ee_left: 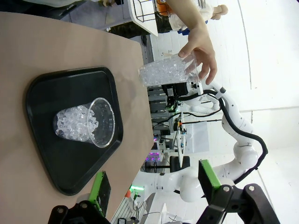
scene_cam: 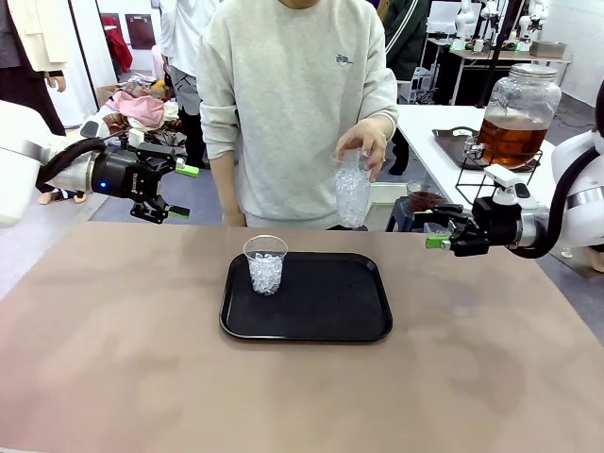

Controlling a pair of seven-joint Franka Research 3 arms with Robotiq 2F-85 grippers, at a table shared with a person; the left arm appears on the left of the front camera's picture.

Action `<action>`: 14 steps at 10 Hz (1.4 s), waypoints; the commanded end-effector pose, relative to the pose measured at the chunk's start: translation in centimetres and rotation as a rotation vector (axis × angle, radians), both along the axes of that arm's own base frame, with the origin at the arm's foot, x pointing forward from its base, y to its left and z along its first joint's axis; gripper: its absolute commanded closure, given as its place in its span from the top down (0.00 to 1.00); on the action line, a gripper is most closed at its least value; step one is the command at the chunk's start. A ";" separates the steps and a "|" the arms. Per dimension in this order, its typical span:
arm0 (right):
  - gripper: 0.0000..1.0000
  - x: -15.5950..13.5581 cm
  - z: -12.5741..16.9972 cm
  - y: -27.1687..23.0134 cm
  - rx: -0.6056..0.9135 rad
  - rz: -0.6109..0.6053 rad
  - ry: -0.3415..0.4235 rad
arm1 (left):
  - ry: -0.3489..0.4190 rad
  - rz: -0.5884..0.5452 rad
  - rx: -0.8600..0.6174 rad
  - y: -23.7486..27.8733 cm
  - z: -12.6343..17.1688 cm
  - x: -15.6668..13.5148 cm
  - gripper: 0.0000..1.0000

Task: Pour the drink into the iced cup.
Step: Pick up the iced cup indicated by the human and present it to them.

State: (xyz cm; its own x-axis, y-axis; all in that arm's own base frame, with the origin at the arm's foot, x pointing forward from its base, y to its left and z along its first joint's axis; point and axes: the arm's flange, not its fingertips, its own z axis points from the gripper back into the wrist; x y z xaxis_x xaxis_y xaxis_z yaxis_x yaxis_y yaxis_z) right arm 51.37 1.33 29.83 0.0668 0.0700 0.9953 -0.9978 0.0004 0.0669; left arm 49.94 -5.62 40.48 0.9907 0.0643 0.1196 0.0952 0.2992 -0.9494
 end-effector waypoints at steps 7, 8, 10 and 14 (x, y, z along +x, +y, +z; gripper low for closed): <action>1.00 0.2 0.0 0.0 -0.001 0.002 0.004 | -0.004 0.003 0.002 -0.1 0.1 0.0 1.00; 1.00 0.2 0.0 0.0 -0.001 0.002 0.004 | -0.004 0.003 0.002 -0.1 0.1 0.0 1.00; 1.00 0.2 0.0 0.0 -0.001 0.002 0.004 | -0.004 0.003 0.002 -0.1 0.1 0.0 1.00; 1.00 0.2 0.0 0.0 -0.001 0.002 0.004 | -0.004 0.003 0.002 -0.1 0.1 0.0 1.00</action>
